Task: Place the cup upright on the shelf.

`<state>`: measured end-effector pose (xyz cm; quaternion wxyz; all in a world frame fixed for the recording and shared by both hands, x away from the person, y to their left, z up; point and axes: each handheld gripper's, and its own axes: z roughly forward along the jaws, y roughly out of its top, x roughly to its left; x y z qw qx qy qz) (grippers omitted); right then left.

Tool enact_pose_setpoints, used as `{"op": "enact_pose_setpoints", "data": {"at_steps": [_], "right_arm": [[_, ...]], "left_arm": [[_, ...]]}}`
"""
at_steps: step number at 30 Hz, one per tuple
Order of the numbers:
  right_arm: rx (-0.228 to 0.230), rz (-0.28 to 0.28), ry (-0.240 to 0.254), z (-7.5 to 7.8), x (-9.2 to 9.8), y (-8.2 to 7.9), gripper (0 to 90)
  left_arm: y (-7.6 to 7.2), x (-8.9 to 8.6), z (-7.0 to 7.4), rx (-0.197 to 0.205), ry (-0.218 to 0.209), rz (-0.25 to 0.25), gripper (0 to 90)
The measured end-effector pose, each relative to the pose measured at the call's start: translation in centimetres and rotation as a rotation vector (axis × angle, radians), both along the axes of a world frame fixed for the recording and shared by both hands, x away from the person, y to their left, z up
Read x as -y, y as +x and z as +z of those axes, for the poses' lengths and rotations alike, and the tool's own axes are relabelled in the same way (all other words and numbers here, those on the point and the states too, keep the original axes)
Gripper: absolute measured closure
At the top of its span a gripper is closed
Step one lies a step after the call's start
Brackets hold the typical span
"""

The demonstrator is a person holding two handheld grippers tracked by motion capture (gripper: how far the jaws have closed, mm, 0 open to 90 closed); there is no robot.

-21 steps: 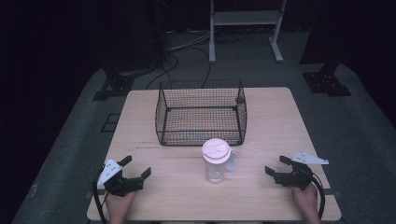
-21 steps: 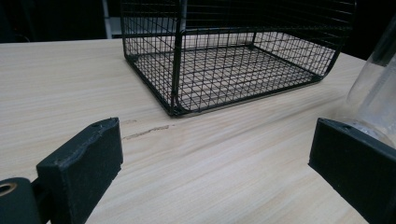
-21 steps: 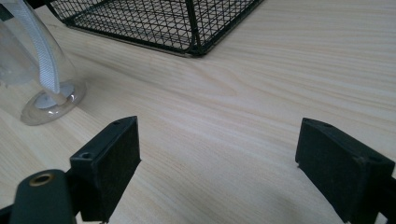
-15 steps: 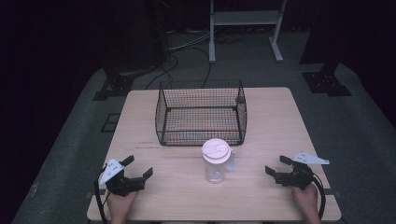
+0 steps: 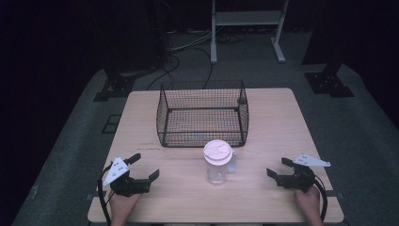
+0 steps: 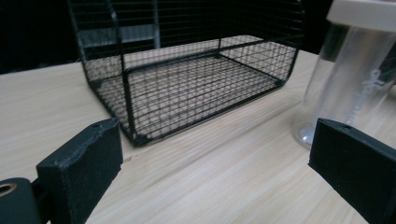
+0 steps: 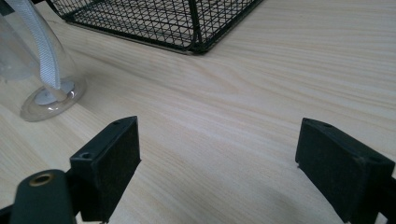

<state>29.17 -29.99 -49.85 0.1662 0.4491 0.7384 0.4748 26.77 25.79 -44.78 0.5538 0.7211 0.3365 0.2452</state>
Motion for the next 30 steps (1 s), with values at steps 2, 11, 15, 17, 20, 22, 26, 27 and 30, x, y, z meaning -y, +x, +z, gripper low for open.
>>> {"op": "enact_pose_setpoints", "data": {"at_steps": [2,11,15,17,20,22,26,27,30], "right_arm": [[0.001,-0.002,0.001,0.0,0.0,0.0,12.9],[0.002,-0.007,0.007,0.0,0.1,0.0,12.9],[-0.001,-0.01,0.015,0.0,0.2,0.0,12.9],[0.002,-0.01,0.014,0.0,0.2,0.0,12.9],[0.003,-0.007,0.01,0.0,0.2,0.0,12.9],[0.003,-0.007,0.01,0.0,0.1,0.0,12.9],[0.003,-0.005,0.009,0.0,0.1,0.0,12.9],[0.003,-0.005,0.009,0.0,0.1,0.0,12.9],[0.003,-0.005,0.008,0.0,0.1,0.0,12.9]], "left_arm": [[-0.1,0.3,0.4,0.013,0.001,-0.002,1.6],[0.4,1.5,2.4,-0.003,0.003,-0.062,0.0],[0.5,1.9,2.8,-0.003,-0.018,-0.088,0.0],[0.7,2.3,3.4,-0.002,-0.017,-0.114,0.0],[0.8,2.9,4.2,-0.008,-0.002,-0.14,0.0],[0.9,3.4,4.6,-0.02,0.021,-0.157,0.0],[1.1,4.4,5.1,-0.017,0.037,-0.186,0.0],[1.1,4.4,5.1,-0.017,0.037,-0.186,0.0],[1.2,5.3,5.5,-0.017,0.049,-0.213,0.0]]}}
